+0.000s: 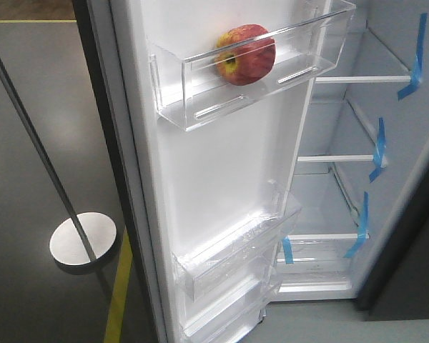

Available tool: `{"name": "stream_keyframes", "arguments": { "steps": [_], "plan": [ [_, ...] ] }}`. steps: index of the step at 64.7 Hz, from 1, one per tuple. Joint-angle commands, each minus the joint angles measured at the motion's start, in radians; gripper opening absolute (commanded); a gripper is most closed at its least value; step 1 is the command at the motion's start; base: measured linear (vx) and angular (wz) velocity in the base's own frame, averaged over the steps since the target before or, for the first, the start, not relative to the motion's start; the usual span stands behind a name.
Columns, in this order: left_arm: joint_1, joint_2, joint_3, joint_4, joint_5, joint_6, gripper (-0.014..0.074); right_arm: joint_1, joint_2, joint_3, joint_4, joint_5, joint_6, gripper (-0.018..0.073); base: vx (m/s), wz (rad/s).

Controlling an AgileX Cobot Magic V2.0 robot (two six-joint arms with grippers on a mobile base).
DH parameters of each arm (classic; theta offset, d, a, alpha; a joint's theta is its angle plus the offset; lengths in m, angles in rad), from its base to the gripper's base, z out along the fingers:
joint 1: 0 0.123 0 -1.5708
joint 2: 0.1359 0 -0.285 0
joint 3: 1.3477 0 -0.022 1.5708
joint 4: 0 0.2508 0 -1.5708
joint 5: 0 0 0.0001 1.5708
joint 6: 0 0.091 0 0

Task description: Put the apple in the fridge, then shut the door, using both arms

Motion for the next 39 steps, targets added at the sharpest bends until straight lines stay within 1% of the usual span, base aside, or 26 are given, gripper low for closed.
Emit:
{"name": "stream_keyframes", "arguments": {
  "steps": [1,21,33,39],
  "plan": [
    [-0.003,-0.015,-0.017,0.000,-0.076,-0.011,-0.0006,-0.002,-0.106,0.073,0.004,-0.070,0.004,-0.0004,0.00,0.00],
    [-0.003,-0.015,-0.017,0.000,-0.076,-0.011,-0.0006,-0.002,-0.417,0.481,0.001,-0.127,0.005,-0.0004,0.00,0.00],
    [-0.003,-0.015,-0.017,-0.001,-0.080,-0.011,-0.0006,-0.002,-0.597,0.695,0.001,-0.161,0.014,-0.0004,0.00,0.00],
    [-0.003,-0.015,-0.017,-0.013,-0.085,-0.011,-0.0006,-0.002,-0.681,0.789,0.000,-0.173,0.041,-0.0004,0.00,0.00]
  ]
}}
